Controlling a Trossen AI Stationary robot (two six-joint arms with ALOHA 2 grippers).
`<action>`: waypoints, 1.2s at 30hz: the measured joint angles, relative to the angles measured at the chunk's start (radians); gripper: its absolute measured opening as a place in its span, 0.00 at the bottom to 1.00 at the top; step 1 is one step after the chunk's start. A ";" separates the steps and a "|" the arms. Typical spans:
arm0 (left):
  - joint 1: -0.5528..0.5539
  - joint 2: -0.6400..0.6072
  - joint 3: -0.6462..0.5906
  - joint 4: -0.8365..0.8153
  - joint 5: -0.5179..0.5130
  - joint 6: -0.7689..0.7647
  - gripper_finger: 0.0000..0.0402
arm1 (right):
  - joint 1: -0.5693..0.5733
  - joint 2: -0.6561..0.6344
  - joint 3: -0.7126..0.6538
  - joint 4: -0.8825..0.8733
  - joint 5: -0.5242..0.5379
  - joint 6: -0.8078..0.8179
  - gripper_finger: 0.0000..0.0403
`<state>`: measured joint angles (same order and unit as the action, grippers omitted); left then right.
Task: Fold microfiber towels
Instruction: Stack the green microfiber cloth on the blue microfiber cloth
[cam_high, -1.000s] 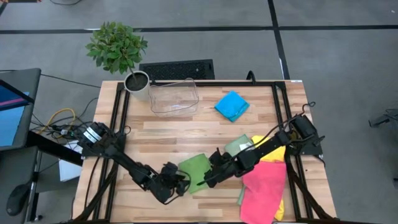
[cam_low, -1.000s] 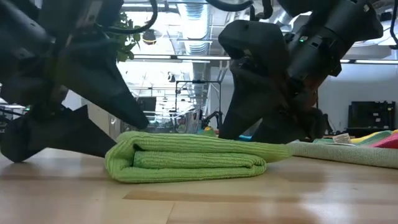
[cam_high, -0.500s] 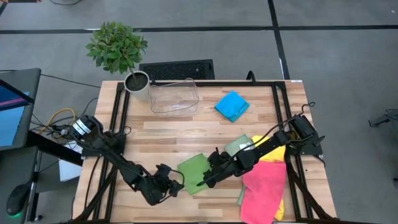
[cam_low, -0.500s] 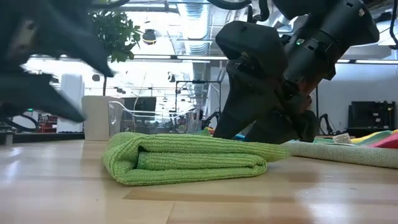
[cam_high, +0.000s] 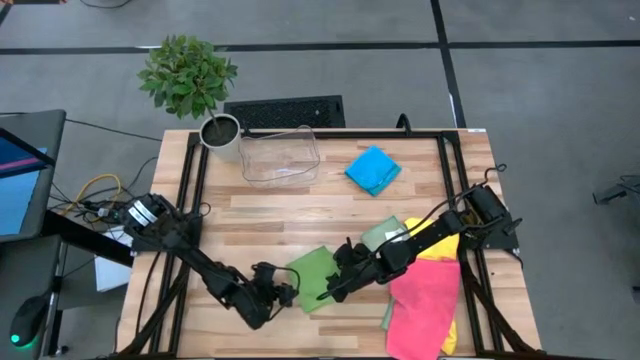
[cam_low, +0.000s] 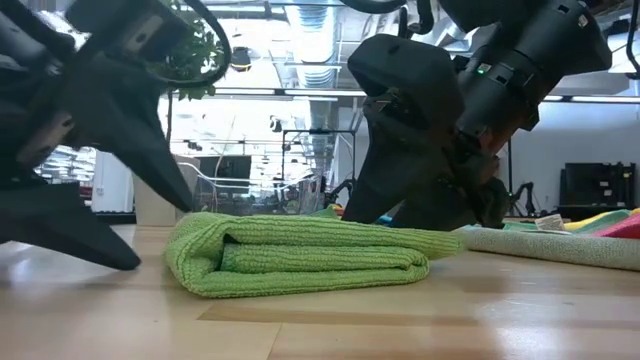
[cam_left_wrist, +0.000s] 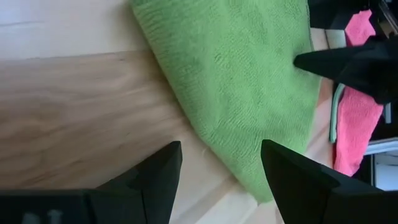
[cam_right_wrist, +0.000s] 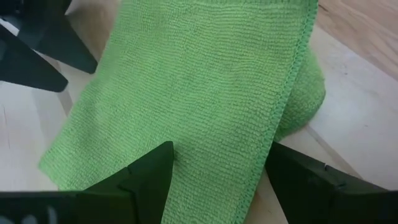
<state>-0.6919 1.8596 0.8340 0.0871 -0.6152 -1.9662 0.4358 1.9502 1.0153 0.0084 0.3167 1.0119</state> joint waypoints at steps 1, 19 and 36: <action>0.010 0.000 0.001 0.002 0.004 -0.001 0.55 | 0.000 0.000 0.000 0.005 0.003 0.000 0.69; 0.098 0.006 0.000 0.017 0.025 0.146 0.30 | -0.047 0.003 0.000 0.022 -0.034 -0.057 0.60; 0.203 -0.063 -0.009 0.029 -0.036 0.556 0.01 | -0.039 -0.027 -0.001 -0.003 -0.027 -0.070 0.07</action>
<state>-0.4889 1.7963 0.8253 0.1165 -0.6507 -1.4098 0.3965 1.9234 1.0142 0.0052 0.2895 0.9418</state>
